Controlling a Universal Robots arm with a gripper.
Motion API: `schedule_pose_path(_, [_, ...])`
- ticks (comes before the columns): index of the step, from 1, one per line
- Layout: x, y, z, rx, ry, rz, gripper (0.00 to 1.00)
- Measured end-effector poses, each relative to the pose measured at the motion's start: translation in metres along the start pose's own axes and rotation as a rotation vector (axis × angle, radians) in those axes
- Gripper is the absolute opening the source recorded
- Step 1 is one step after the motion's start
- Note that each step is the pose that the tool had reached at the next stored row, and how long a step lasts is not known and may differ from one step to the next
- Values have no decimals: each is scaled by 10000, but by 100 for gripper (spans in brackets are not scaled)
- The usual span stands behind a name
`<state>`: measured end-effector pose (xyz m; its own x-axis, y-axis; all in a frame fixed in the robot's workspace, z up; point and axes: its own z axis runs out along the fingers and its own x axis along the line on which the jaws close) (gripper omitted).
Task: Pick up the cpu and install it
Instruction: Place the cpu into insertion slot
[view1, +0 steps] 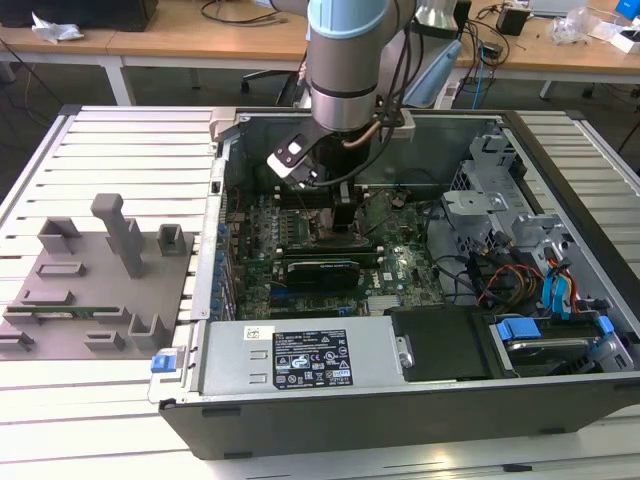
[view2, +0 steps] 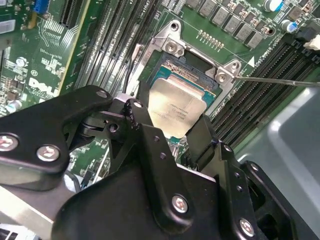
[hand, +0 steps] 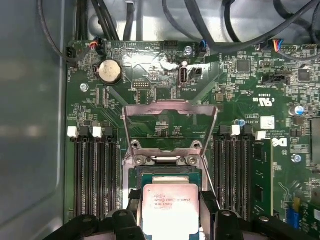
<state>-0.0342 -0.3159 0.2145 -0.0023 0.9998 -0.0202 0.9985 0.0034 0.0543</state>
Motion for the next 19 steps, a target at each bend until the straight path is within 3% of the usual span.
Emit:
schedule_pose_path(8, [2, -5, 106, 14, 1, -2, 54])
schedule_pose_path(19, [4, -7, 145, 13, 3, -2, 54])
